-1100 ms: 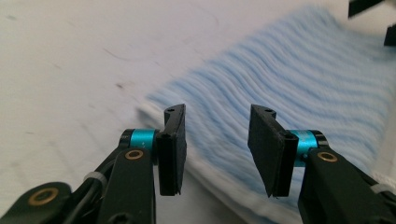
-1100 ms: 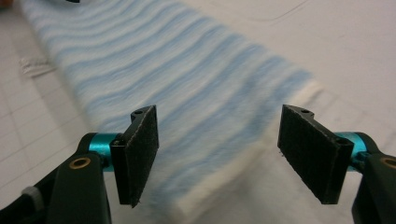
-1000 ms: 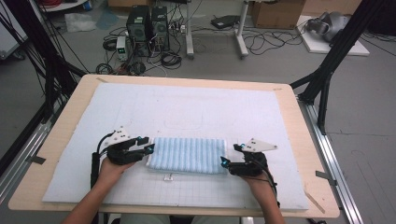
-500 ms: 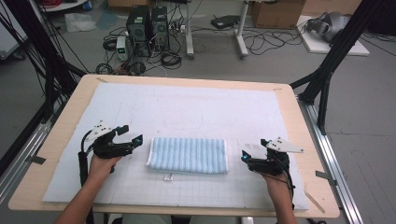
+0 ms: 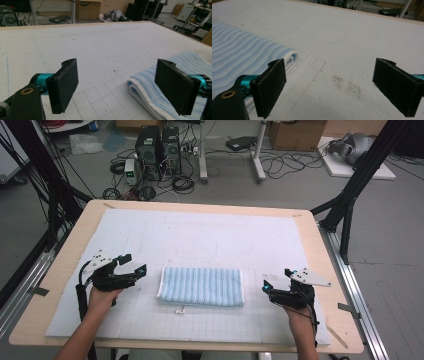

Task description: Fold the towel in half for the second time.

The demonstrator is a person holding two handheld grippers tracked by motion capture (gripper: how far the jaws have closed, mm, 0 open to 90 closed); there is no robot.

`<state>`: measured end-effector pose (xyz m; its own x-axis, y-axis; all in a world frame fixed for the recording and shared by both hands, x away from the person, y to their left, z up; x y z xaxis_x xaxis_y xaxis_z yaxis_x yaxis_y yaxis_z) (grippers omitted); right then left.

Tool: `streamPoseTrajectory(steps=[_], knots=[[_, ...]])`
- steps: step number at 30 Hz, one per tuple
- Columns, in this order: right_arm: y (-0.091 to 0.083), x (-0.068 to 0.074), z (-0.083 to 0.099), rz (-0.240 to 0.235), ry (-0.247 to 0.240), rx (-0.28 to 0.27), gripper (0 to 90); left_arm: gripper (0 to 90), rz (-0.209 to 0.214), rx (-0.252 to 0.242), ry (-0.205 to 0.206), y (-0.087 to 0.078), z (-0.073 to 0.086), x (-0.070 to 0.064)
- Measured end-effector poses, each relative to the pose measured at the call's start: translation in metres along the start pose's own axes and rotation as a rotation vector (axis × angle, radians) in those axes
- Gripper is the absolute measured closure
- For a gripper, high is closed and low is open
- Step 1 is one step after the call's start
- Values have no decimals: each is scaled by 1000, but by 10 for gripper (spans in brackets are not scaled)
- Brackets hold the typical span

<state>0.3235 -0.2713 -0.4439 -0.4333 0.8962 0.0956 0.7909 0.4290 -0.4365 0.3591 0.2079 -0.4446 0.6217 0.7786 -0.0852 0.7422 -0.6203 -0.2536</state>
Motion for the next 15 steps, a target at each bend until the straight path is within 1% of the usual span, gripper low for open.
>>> streamPoseTrajectory(steps=[2,4,8,15], knots=[[1,0,1,-1,0,6,107,197,7,0,-3,0,0,0],[2,0,1,-2,-2,4,108,212,8,2,-8,0,1,0],[3,-1,1,-2,-2,10,107,212,10,3,-9,0,1,0],[3,-1,1,-6,-3,7,107,216,0,6,-10,0,3,2]])
Point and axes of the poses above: each handheld gripper's, and its own axes: y roughly forward along the jaws, z roughly out of its underside, x roughly to its left, the point moved 6 cm from there along y, roughly forward along the jaws, and after that the axes turned 5 degrees about y, right-handed, at the moved point
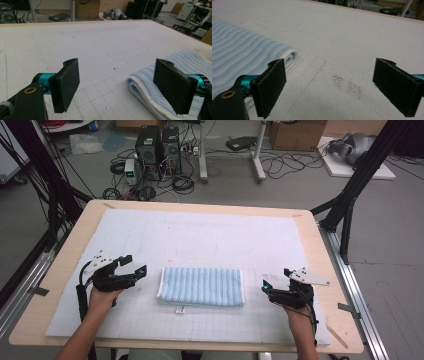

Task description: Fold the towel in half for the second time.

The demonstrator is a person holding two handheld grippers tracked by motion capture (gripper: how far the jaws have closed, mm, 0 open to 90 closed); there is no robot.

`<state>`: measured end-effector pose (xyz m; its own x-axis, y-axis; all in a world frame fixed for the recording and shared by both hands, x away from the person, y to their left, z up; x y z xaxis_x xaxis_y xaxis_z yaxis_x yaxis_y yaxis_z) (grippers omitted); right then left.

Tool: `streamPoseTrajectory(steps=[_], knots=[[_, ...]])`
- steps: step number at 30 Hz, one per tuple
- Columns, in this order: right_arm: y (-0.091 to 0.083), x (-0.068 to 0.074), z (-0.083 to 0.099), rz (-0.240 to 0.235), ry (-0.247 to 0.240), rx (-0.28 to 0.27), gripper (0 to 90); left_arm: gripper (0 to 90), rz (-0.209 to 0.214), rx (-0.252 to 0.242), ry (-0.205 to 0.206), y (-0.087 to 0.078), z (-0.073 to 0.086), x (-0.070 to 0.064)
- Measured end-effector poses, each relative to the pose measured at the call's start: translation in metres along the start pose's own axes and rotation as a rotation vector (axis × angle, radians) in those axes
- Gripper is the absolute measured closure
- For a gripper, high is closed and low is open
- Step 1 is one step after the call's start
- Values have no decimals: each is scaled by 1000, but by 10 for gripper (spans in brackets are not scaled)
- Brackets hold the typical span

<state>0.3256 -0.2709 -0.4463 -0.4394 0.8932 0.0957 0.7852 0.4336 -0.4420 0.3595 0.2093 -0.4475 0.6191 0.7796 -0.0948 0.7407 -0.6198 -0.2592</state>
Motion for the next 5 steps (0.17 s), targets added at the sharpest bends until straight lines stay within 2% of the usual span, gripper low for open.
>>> streamPoseTrajectory(steps=[5], knots=[[0,-1,0,0,0,0,108,216,-4,-2,-3,0,1,2]])
Point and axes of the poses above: each handheld gripper's, and its own axes: y roughly forward along the jaws, z roughly out of its underside, x roughly to its left, the point moved 6 cm from there along y, roughly forward along the jaws, and after that the axes turned 5 degrees about y, right-handed, at the moved point
